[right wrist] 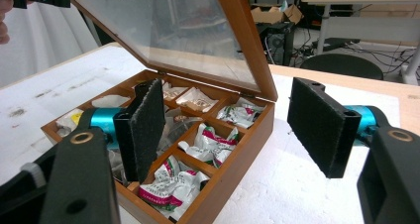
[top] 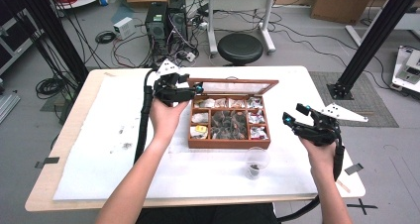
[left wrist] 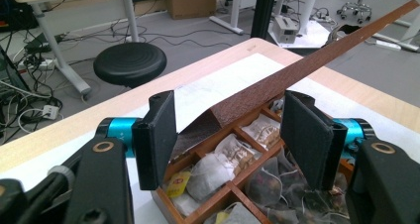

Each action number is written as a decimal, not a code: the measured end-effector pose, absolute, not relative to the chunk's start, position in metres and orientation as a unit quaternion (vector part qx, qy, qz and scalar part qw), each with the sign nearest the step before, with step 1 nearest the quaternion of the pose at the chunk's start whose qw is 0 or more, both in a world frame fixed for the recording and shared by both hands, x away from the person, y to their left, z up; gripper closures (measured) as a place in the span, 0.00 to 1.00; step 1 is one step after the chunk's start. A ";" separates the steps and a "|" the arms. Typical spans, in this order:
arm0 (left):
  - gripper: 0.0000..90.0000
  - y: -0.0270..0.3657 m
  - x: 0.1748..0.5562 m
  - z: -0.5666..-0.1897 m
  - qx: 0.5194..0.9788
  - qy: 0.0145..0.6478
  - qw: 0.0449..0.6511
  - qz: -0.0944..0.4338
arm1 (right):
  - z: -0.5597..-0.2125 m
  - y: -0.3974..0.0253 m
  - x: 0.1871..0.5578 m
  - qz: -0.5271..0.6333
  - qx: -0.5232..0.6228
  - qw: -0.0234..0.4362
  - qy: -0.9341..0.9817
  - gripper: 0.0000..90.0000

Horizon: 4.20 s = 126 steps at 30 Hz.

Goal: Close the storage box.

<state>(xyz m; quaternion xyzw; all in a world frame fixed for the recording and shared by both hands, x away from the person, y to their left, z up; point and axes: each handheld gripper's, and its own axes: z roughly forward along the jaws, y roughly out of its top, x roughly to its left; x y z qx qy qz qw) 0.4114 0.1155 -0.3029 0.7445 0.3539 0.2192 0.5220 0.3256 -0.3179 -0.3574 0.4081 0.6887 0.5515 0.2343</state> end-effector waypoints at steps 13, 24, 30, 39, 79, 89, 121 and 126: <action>0.41 0.115 0.399 -0.312 0.742 0.366 0.520 0.212 | -0.357 -0.317 0.326 0.551 0.407 0.238 0.689 0.35; 0.40 0.116 0.390 -0.323 0.737 0.375 0.525 0.201 | -0.357 -0.317 0.325 0.551 0.406 0.242 0.688 0.35; 0.39 0.116 0.386 -0.329 0.736 0.385 0.524 0.190 | -0.356 -0.316 0.325 0.551 0.404 0.243 0.688 0.35; 0.38 0.118 0.382 -0.338 0.736 0.396 0.522 0.172 | -0.356 -0.316 0.325 0.551 0.405 0.243 0.688 0.35; 0.37 0.124 0.365 -0.372 0.732 0.410 0.528 0.130 | -0.355 -0.314 0.306 0.546 0.406 0.264 0.684 0.35; 0.37 0.124 0.362 -0.379 0.733 0.411 0.527 0.126 | -0.358 -0.315 0.287 0.547 0.411 0.278 0.674 0.35; 0.40 0.125 0.343 -0.415 0.760 0.391 0.499 0.143 | -0.368 -0.326 0.284 0.541 0.432 0.294 0.659 0.35; 0.40 0.125 0.341 -0.421 0.768 0.391 0.487 0.144 | -0.369 -0.325 0.284 0.539 0.433 0.293 0.660 0.35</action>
